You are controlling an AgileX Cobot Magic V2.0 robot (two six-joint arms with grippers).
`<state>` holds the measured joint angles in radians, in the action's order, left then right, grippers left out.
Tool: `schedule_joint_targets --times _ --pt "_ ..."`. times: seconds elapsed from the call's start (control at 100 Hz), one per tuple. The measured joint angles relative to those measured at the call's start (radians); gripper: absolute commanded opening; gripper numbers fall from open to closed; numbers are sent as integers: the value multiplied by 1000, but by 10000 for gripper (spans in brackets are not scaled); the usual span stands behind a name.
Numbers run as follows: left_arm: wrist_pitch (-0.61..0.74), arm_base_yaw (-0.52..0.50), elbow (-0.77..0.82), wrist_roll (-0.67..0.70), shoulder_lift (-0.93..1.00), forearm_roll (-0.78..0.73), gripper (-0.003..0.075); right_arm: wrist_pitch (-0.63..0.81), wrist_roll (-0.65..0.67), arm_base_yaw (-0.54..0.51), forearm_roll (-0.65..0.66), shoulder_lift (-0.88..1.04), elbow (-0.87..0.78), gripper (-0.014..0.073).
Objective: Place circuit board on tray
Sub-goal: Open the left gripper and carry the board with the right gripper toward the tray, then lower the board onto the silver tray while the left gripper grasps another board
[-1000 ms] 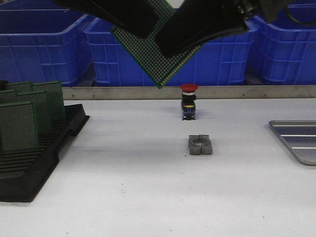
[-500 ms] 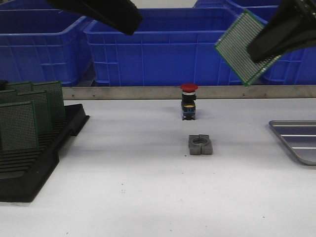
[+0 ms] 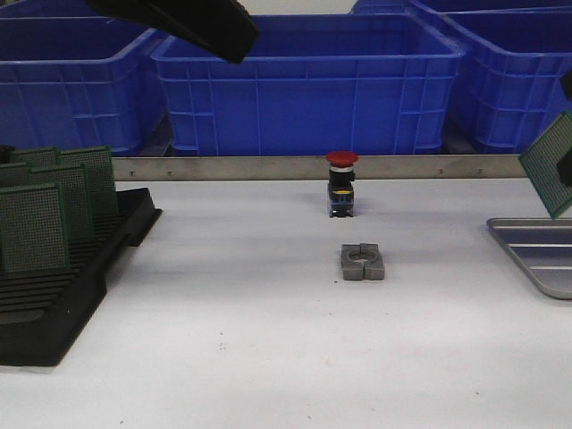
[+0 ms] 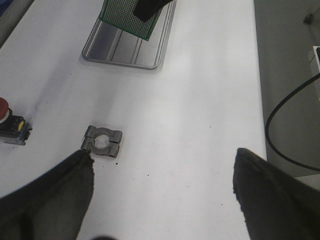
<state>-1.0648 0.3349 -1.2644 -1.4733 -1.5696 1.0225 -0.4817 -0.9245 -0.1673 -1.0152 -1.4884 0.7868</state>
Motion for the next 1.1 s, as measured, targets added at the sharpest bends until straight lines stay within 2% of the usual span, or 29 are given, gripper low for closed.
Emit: schedule_joint_targets --times 0.26,0.33,0.36,0.43,0.55,0.6,0.65,0.88,1.1 --pt "0 0 0 0 0 0 543 80 0 0 -4 -114 0 -66" --pt "0 0 0 0 0 0 543 84 0 0 -8 -124 0 -27" --pt "0 0 0 0 0 0 543 88 0 0 -8 -124 0 11" --pt "0 0 0 0 0 0 543 97 0 0 -10 -124 0 162" --pt "0 0 0 0 0 0 543 117 0 0 -12 -124 0 493" --pt "0 0 0 0 0 0 541 131 0 0 -14 -124 0 577" --pt "0 0 0 0 0 0 531 143 0 0 -14 -124 0 619" --pt "6 -11 0 0 0 -65 518 161 0 0 -16 -124 0 623" --pt "9 -74 0 0 0 -335 518 162 0 0 -16 -124 0 623"
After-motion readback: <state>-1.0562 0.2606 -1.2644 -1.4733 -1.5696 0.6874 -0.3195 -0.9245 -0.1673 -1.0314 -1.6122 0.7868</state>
